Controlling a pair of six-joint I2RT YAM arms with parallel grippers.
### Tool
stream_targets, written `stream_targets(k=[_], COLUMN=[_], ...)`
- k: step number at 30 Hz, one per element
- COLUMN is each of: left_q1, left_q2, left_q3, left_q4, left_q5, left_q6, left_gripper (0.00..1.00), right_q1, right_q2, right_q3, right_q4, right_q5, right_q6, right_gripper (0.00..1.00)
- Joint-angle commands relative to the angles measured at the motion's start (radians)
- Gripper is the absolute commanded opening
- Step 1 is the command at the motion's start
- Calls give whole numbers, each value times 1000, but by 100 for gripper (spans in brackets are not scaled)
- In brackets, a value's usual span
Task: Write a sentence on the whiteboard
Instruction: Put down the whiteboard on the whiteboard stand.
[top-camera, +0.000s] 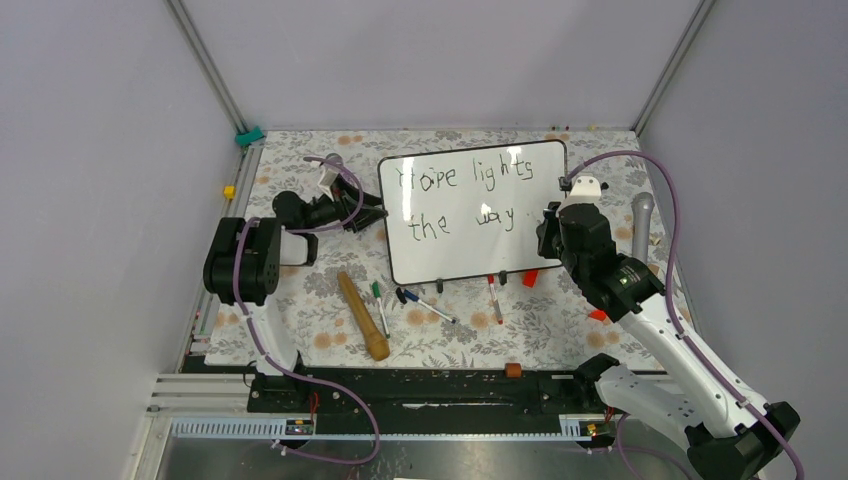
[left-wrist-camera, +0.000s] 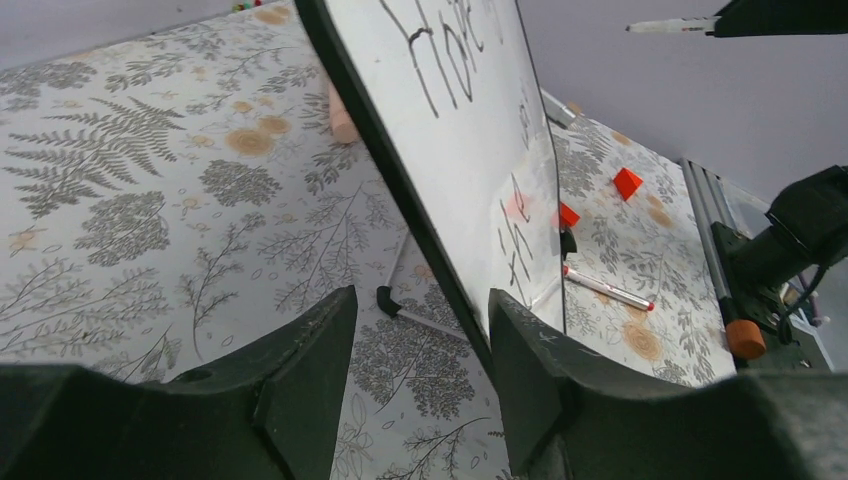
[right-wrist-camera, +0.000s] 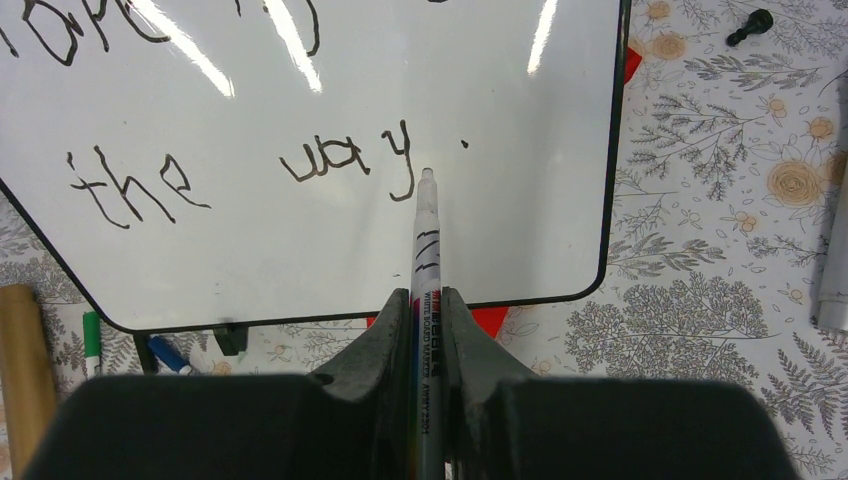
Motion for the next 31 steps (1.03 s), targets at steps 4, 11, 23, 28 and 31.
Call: stream_targets(k=[4,11,23,28,31], left_q1=[19,18,76,77,79], left_q2=[-58,-115,-266,-427,-526], left_q3=[-44,-112,-113,-183,-270], left_q4=[67,70,70,67,61], left_q5=[-107,-145,-142,-138,-184], left_q6=[35,108,-216,-280,-293], left_gripper=[58,68,99,99,99], right_q1=[-4,-5,-4,-4,-5], right_q2=[-5,4,0,-13,-14], right_q3=[2,5,16,23,36], right_q4=[1,1,-6,-21,-38], right_q5=[-21,-24,-34,-67,-96], right_q6=[4,-2,-4,1,3], right_gripper=[0,0,0,0,0])
